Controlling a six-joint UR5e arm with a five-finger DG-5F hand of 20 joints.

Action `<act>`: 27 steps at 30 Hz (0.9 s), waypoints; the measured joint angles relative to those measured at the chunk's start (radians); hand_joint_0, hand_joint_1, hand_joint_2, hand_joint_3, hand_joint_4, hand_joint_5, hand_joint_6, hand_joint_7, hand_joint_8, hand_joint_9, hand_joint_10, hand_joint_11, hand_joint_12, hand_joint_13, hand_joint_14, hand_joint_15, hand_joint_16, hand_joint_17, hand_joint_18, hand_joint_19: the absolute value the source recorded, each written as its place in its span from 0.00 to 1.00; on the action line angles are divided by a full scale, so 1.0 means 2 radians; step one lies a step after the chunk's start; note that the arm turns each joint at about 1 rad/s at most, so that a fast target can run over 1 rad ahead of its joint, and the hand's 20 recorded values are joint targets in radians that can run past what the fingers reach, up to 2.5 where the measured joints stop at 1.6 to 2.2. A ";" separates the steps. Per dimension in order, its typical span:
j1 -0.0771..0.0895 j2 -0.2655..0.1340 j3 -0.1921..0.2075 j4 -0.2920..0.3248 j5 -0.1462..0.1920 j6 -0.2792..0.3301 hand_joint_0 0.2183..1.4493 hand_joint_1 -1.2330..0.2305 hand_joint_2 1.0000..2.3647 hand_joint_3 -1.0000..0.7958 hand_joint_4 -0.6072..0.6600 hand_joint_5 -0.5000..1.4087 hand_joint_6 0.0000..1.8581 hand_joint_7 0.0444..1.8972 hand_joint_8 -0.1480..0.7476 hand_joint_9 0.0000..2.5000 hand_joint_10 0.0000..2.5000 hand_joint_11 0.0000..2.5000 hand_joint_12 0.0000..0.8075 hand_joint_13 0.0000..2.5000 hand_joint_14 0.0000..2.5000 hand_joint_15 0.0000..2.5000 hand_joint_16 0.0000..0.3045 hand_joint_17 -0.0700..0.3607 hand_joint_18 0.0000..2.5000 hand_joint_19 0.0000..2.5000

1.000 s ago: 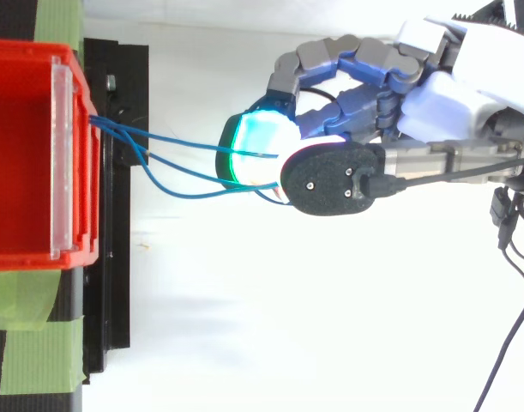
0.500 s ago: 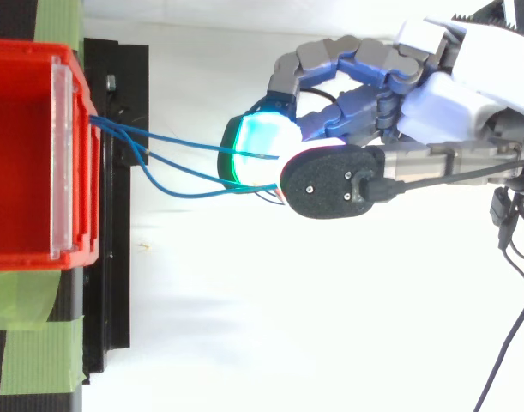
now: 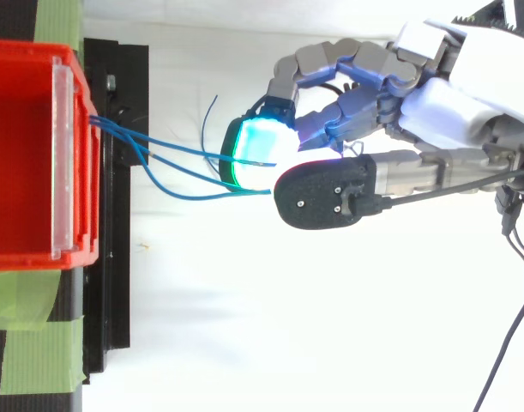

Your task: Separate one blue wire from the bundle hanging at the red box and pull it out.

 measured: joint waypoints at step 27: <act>0.000 0.000 0.000 -0.008 0.001 -0.145 0.32 0.25 0.02 0.51 0.52 0.19 0.42 0.66 0.53 0.33 0.01 0.38 0.45 0.21 0.01 0.28 0.15 0.40 0.16 0.33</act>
